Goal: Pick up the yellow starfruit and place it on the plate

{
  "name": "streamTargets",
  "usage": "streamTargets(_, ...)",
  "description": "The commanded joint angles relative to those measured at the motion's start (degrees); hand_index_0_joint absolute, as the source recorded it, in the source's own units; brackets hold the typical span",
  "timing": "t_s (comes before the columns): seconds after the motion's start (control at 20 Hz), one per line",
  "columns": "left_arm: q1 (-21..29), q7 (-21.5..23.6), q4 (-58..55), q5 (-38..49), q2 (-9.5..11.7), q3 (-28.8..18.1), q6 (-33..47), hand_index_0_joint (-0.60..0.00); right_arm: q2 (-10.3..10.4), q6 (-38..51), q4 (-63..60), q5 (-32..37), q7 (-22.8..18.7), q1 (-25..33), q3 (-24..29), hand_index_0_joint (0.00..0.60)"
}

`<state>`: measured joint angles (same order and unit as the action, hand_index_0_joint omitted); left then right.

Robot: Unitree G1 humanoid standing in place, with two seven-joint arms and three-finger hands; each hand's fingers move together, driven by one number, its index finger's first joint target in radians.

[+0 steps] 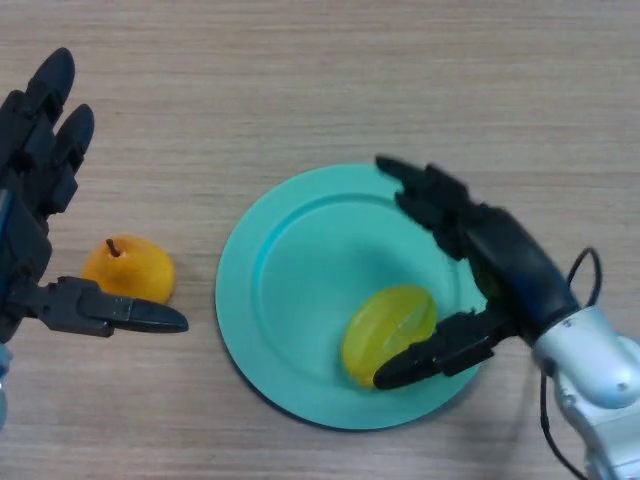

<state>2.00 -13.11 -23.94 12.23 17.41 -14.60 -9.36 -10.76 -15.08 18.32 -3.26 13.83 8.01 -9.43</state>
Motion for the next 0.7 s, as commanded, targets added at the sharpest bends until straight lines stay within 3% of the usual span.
streamTargets(0.05, 1.3, 0.7, -3.6, 0.3, 1.9, -3.0, 7.3, 0.0, -0.4, 3.4, 6.5, 2.2, 0.3, 0.4, 5.4, 0.0)
streamTargets(0.4, 1.3, 0.7, -4.0, 1.1, 1.3, -2.2, 6.4, 0.0, -4.2, 0.4, 17.4, 12.5, -3.9, -4.8, 17.5, 0.0)
streamTargets(0.7, 1.2, -0.8, -5.7, 3.4, 1.6, -2.6, 2.4, 0.0, -3.8, 1.6, 18.9, 16.0, -7.1, -7.3, 19.4, 0.0)
